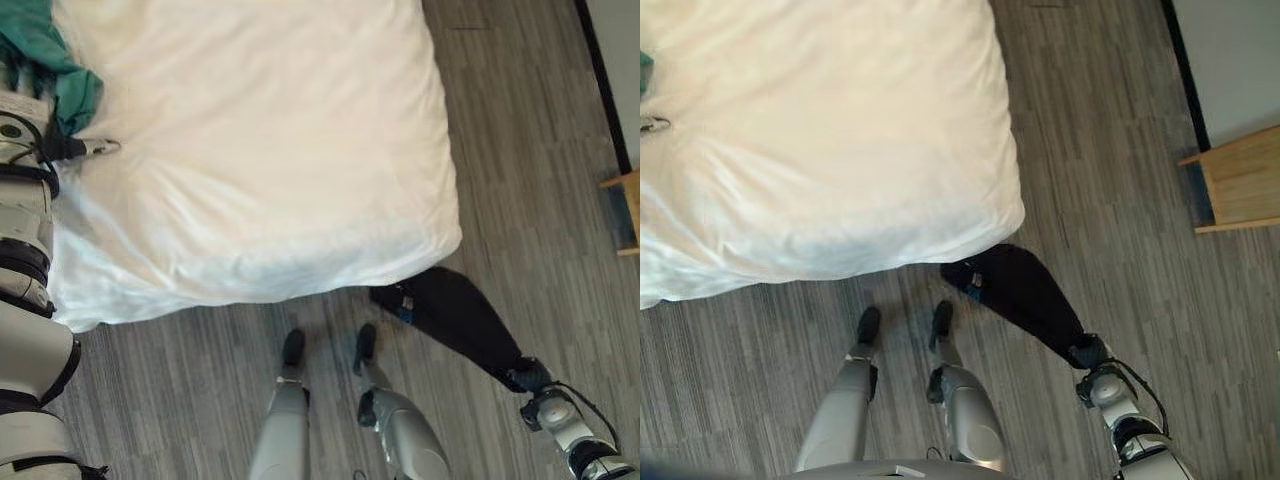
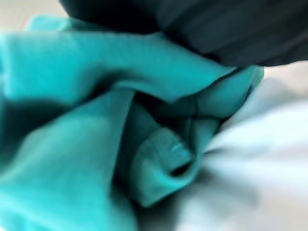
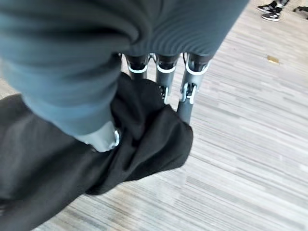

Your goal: Pick up bed clothes into laundry basket.

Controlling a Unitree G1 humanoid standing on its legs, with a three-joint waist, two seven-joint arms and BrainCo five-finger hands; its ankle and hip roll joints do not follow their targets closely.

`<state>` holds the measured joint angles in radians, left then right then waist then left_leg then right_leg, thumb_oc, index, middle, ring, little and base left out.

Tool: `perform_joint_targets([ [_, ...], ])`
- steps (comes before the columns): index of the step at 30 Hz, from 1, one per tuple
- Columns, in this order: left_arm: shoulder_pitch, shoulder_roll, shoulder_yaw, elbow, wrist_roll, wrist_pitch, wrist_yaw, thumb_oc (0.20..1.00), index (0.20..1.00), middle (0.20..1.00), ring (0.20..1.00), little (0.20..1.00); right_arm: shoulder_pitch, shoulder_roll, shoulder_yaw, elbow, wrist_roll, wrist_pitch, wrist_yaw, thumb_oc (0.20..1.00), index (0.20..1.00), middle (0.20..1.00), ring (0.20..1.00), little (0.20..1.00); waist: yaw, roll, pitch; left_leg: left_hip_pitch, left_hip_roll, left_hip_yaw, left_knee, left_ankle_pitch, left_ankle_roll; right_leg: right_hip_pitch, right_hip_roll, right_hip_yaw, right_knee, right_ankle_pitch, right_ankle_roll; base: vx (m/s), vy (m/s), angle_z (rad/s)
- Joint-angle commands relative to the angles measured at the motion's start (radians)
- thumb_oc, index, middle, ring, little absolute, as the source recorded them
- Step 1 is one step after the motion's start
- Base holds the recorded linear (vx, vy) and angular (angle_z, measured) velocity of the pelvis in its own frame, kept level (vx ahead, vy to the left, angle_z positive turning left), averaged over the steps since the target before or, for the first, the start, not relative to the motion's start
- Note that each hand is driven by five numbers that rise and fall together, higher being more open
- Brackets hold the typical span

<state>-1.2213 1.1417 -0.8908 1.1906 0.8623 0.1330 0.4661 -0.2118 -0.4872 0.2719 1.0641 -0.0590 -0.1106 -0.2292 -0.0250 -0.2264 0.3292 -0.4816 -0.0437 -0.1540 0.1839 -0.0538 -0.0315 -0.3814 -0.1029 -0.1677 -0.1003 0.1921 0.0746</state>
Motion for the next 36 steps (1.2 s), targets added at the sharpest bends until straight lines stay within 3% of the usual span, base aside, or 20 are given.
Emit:
perform_joint_targets([
  [1,-0.058,0.065,-0.03,0.079,0.031,0.07,-0.039,0.2,0.2,0.2,0.2,0.2,0.053,-0.109,-0.033,-0.008,0.068,0.007,0.016,0.2,0.2,0.2,0.2,0.2,0.029,0.097,-0.03,0.14,0.075,0.049,-0.271,0.088,-0.052,0.115,-0.102,-0.001,0.013,0.016,0.187,0.01,0.011,0.05],
  [8,-0.1,0.084,-0.033,0.025,-0.031,0.056,0.007,0.2,0.2,0.2,0.2,0.2,0.065,-0.132,-0.017,-0.026,0.081,-0.001,0.038,0.2,0.2,0.2,0.2,0.2,0.043,0.116,-0.028,0.172,0.066,0.064,-0.271,0.079,-0.047,0.132,-0.107,0.002,0.013,0.003,0.186,0.0,0.002,-0.01],
  [10,-0.151,0.098,-0.068,-0.074,-0.035,0.039,0.034,0.2,0.2,0.2,0.2,0.2,0.082,-0.132,-0.015,-0.033,0.076,-0.003,0.04,0.2,0.2,0.2,0.2,0.2,0.049,0.128,-0.03,0.192,0.059,0.065,-0.271,0.073,-0.044,0.149,-0.109,-0.003,0.013,-0.005,0.186,0.03,0.01,-0.03],
  [12,-0.209,0.137,-0.08,-0.315,-0.057,0.015,0.066,0.2,0.2,0.2,0.2,0.2,0.109,-0.121,-0.016,-0.05,0.071,-0.004,0.041,0.2,0.2,0.2,0.2,0.2,0.06,0.14,-0.031,0.211,0.053,0.063,-0.271,0.064,-0.042,0.17,-0.113,-0.012,0.013,-0.018,0.186,0.04,-0.01,0.03],
  [14,-0.196,0.169,0.0,-0.54,-0.101,0.0,0.116,0.2,0.2,0.2,0.2,0.2,0.12,-0.094,-0.028,-0.059,0.066,0.006,0.039,0.2,0.2,0.2,0.2,0.2,0.08,0.143,-0.036,0.227,0.046,0.063,-0.271,0.058,-0.04,0.191,-0.117,-0.024,0.013,-0.028,0.185,0.04,-0.024,0.1],
  [17,0.011,0.163,0.258,-0.828,-0.142,-0.054,0.158,0.2,0.2,0.2,0.2,0.2,0.149,-0.08,-0.065,-0.073,0.055,0.016,0.038,0.2,0.2,0.2,0.2,0.2,0.098,0.142,-0.047,0.259,0.039,0.074,-0.271,0.046,-0.034,0.221,-0.12,-0.03,0.013,-0.038,0.183,0.02,-0.005,0.0],
  [18,0.153,0.149,0.398,-0.963,-0.161,-0.085,0.176,0.2,0.2,0.2,0.2,0.2,0.173,-0.096,-0.102,-0.071,0.051,0.02,0.041,0.2,0.2,0.2,0.2,0.2,0.112,0.142,-0.055,0.285,0.035,0.089,-0.271,0.036,-0.029,0.24,-0.12,-0.034,0.013,-0.041,0.183,0.03,0.001,-0.09],
  [21,0.31,0.125,0.552,-1.058,-0.167,-0.099,0.176,0.2,0.2,0.2,0.2,0.2,0.185,-0.125,-0.118,-0.081,0.052,0.02,0.039,0.2,0.2,0.2,0.2,0.2,0.112,0.157,-0.056,0.307,0.036,0.103,-0.271,0.03,-0.026,0.253,-0.119,-0.031,0.013,-0.041,0.183,0.02,-0.013,-0.21],
  [22,0.416,0.042,0.64,-1.208,-0.203,-0.147,0.178,0.2,0.2,0.2,0.2,0.2,0.199,-0.156,-0.168,-0.1,0.064,0.016,0.033,0.2,0.2,0.2,0.2,0.2,0.115,0.148,-0.065,0.341,0.039,0.129,-0.271,0.024,-0.022,0.272,-0.113,-0.037,0.013,-0.033,0.184,0.02,-0.021,-0.3],
  [23,0.45,0.038,0.672,-1.224,-0.201,-0.146,0.171,0.2,0.2,0.2,0.2,0.2,0.203,-0.166,-0.166,-0.104,0.064,0.017,0.034,0.2,0.2,0.2,0.2,0.2,0.113,0.156,-0.065,0.345,0.04,0.133,-0.271,0.023,-0.021,0.275,-0.112,-0.033,0.013,-0.033,0.184,0.05,-0.041,-0.34],
  [25,0.455,-0.098,0.665,-1.342,-0.214,-0.16,0.143,0.2,0.2,0.2,0.2,0.2,0.208,-0.199,-0.199,-0.147,0.076,0.008,0.024,0.2,0.2,0.2,0.2,0.2,0.098,0.152,-0.067,0.368,0.043,0.15,-0.271,0.016,-0.017,0.291,-0.104,-0.032,0.013,-0.031,0.184,0.02,-0.04,-0.24],
  [26,0.456,-0.19,0.649,-1.385,-0.226,-0.174,0.138,0.2,0.2,0.2,0.2,0.2,0.202,-0.215,-0.221,-0.169,0.092,0.002,0.013,0.2,0.2,0.2,0.2,0.2,0.089,0.149,-0.069,0.382,0.049,0.161,-0.271,0.007,-0.017,0.303,-0.097,-0.031,0.013,-0.04,0.181,0.0,-0.05,-0.19],
  [27,0.457,-0.359,0.577,-1.39,-0.269,-0.19,0.102,0.2,0.2,0.2,0.2,0.2,0.189,-0.254,-0.252,-0.206,0.12,-0.005,0.002,0.2,0.2,0.2,0.2,0.2,0.068,0.15,-0.069,0.402,0.056,0.178,-0.271,0.001,-0.015,0.32,-0.093,-0.035,0.019,-0.056,0.175,0.0,-0.037,-0.18],
  [28,0.454,-0.363,0.575,-1.389,-0.269,-0.19,0.101,0.2,0.2,0.2,0.2,0.2,0.193,-0.256,-0.257,-0.208,0.12,-0.005,0.002,0.2,0.2,0.2,0.2,0.2,0.07,0.151,-0.069,0.398,0.055,0.178,-0.271,0.007,-0.014,0.317,-0.094,-0.035,0.018,-0.051,0.175,-0.01,-0.028,-0.14],
  [30,0.495,-0.514,0.503,-1.385,-0.322,-0.211,0.094,0.2,0.2,0.2,0.2,0.2,0.129,-0.201,-0.173,-0.377,0.02,0.019,-0.079,0.2,0.2,0.2,0.2,0.2,0.071,0.167,-0.067,0.421,0.063,0.194,-0.271,-0.003,-0.012,0.328,-0.094,-0.05,0.04,-0.075,0.164,0.0,-0.018,-0.32],
  [32,0.532,-0.647,0.457,-1.326,-0.427,-0.218,0.076,0.2,0.2,0.2,0.2,0.2,0.13,-0.207,-0.227,-0.479,0.034,0.01,-0.121,0.2,0.2,0.2,0.2,0.2,0.052,0.179,-0.072,0.448,0.072,0.225,-0.271,-0.014,-0.007,0.327,-0.098,-0.065,0.077,-0.092,0.159,0.01,-0.006,-0.68],
  [34,0.529,-0.65,0.454,-1.323,-0.427,-0.219,0.077,0.2,0.2,0.2,0.2,0.2,0.135,-0.208,-0.232,-0.485,0.033,0.012,-0.121,0.2,0.2,0.2,0.2,0.2,0.056,0.18,-0.074,0.444,0.07,0.227,-0.271,-0.009,-0.007,0.322,-0.099,-0.063,0.078,-0.088,0.158,0.02,0.009,-0.74],
  [35,0.561,-0.801,0.373,-1.204,-0.612,-0.234,0.042,0.2,0.2,0.2,0.2,0.2,0.075,-0.224,-0.265,-0.575,0.046,0.013,-0.17,0.2,0.2,0.2,0.2,0.2,0.015,0.197,-0.086,0.482,0.082,0.273,-0.271,-0.021,-0.002,0.324,-0.108,-0.097,0.113,-0.11,0.147,0.08,0.004,-0.35],
  [36,0.563,-0.896,0.315,-1.117,-0.72,-0.244,0.023,0.2,0.2,0.2,0.2,0.2,0.045,-0.228,-0.293,-0.636,0.069,0.012,-0.199,0.2,0.2,0.2,0.2,0.2,0.0,0.213,-0.089,0.509,0.091,0.312,-0.271,-0.029,0.002,0.319,-0.108,-0.104,0.139,-0.128,0.138,0.11,-0.012,-0.14],
])
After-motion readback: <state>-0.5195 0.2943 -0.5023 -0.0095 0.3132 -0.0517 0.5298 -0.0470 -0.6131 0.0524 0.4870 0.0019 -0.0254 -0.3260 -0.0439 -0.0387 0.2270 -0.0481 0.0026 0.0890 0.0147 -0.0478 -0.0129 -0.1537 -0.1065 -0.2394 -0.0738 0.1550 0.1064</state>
